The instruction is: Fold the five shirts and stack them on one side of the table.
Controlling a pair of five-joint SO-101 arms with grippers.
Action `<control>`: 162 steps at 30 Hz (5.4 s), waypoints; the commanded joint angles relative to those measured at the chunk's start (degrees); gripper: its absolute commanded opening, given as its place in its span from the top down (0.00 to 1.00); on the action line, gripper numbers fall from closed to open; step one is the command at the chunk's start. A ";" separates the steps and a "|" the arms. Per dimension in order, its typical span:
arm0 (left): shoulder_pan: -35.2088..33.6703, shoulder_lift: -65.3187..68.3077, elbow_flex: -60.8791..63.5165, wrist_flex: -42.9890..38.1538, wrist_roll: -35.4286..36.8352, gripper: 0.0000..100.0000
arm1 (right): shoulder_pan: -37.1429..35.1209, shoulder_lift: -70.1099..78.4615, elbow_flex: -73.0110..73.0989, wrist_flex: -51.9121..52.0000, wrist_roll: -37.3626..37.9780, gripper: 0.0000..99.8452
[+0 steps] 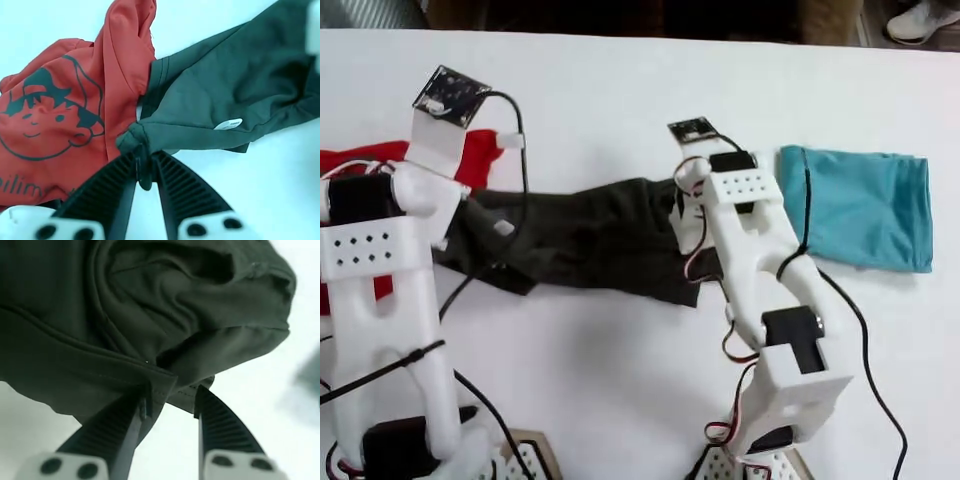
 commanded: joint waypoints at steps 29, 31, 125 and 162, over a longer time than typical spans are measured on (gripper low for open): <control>-0.53 -1.41 -0.92 -1.76 0.00 0.97 | -1.45 0.31 -3.60 1.71 -0.35 0.97; -0.53 -1.41 -0.92 -1.76 0.00 0.97 | -1.45 0.31 -3.60 1.80 -0.35 0.97; 10.73 -1.49 -66.95 16.18 11.78 0.97 | 15.34 -29.32 -79.30 6.90 5.45 0.98; 9.93 -20.66 -11.03 -15.38 8.62 0.97 | 1.89 -29.93 -9.32 13.05 -3.52 0.91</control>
